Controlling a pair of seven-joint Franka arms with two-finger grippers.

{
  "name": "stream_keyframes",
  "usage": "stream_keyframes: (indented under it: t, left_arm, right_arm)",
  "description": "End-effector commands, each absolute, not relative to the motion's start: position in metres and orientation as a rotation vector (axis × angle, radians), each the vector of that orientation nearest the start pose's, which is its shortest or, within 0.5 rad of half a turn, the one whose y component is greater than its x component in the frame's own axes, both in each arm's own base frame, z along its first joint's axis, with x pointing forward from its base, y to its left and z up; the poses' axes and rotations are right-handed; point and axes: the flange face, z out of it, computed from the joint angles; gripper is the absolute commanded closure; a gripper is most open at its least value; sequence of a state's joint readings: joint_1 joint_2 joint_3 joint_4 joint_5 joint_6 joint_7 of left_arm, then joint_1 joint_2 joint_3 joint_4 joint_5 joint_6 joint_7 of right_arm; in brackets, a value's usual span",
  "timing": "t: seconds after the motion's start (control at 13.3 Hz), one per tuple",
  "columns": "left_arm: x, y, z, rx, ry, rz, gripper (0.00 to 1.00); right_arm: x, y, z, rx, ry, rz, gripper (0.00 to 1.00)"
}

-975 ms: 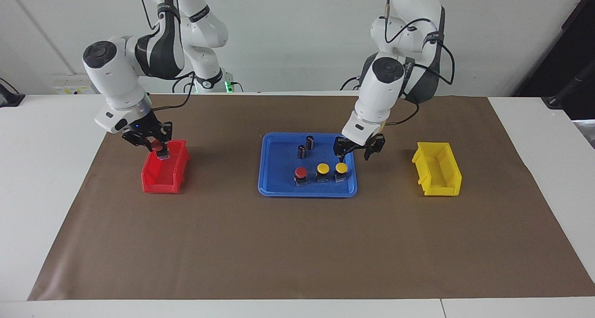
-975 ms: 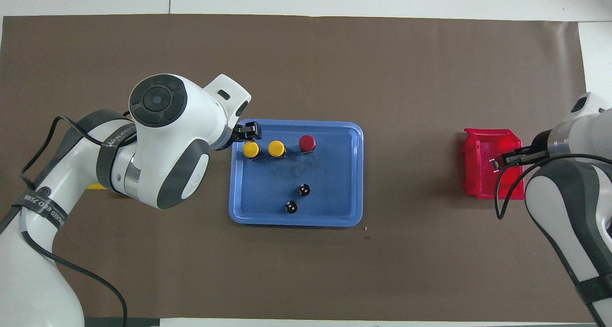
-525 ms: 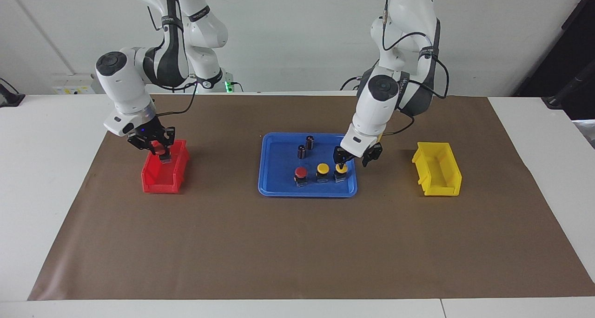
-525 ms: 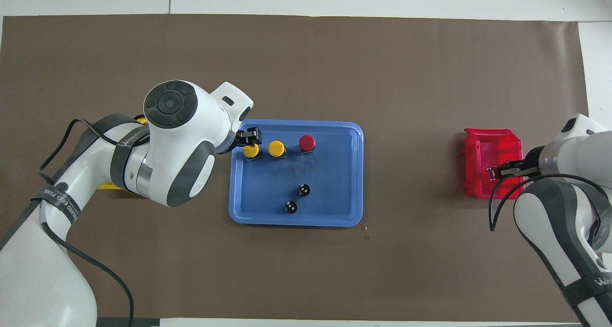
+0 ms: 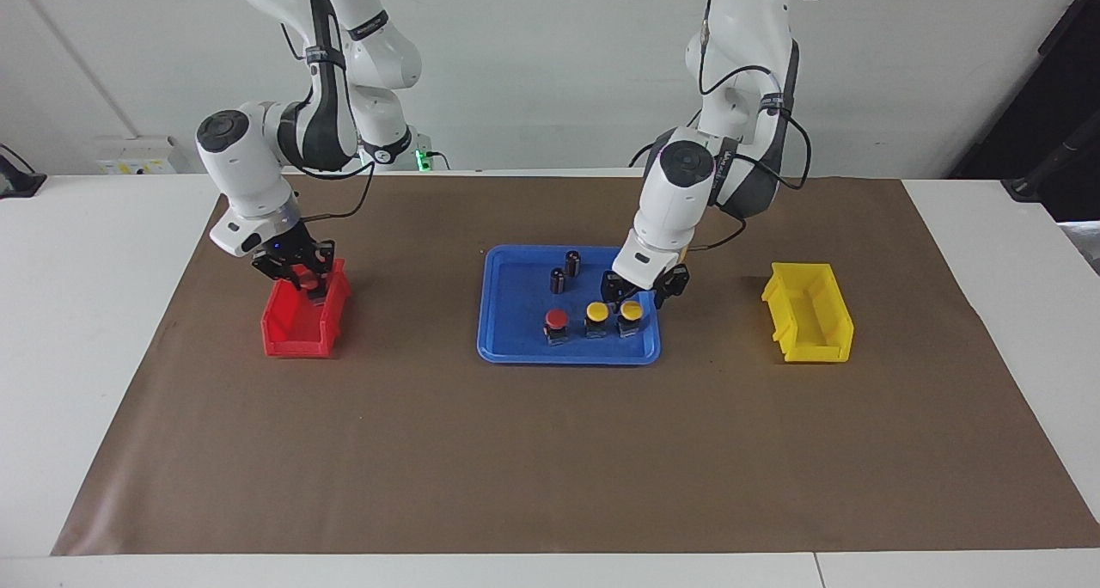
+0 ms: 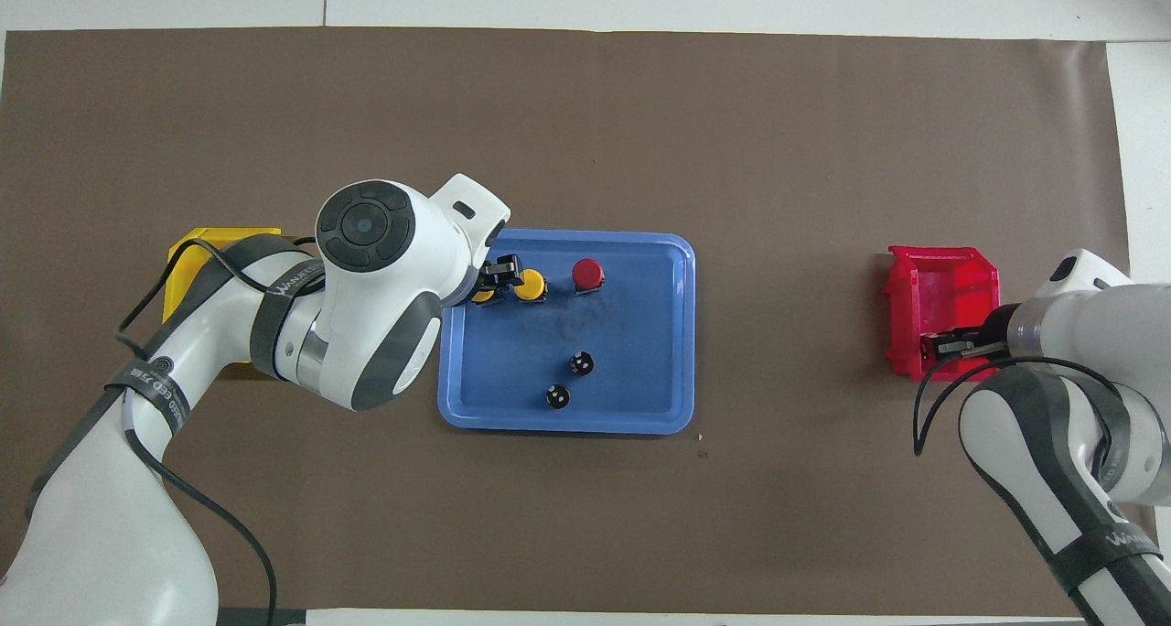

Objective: Sort red and yellow buttons by color

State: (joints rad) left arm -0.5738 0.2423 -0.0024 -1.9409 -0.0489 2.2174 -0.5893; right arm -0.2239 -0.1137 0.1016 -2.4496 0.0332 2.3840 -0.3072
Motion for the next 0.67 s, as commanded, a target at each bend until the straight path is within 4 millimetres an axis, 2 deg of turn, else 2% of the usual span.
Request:
stream_keyframes:
  t: [0.0,0.07,0.15,0.38,0.45,0.53,0.6]
  left_arm:
    - [0.507,-0.336,0.355,-3.207,-0.104,-0.005,0.35]
    - [0.507,-0.336,0.355,-3.205,-0.119,0.0,0.84]
    - [0.507,-0.337,0.355,-3.205,-0.153,-0.003,0.98]
    - [0.511,-0.343,0.373,-3.208,-0.22,0.016,0.98]
    - [0.514,-0.344,0.393,-3.203,-0.226,0.057,0.98]
    - [0.519,-0.341,0.415,-3.191,-0.22,0.093,0.98]
    - [0.524,-0.331,0.438,-3.179,-0.214,0.122,0.99]
  right_arm:
    - [0.471,-0.061,0.359,-3.114,-0.324,-0.122,0.36]
    - [0.479,-0.064,0.368,-3.106,-0.348,-0.1,0.31]
    - [0.49,-0.066,0.382,-3.097,-0.36,-0.069,0.28]
    - [0.526,-0.057,0.433,-3.079,-0.345,-0.016,0.24]
    - [0.536,-0.051,0.447,-3.08,-0.291,0.001,0.22]
    - [0.55,-0.034,0.461,-3.076,-0.259,0.024,0.2]
    - [0.563,-0.009,0.477,-3.073,-0.236,0.03,0.18]
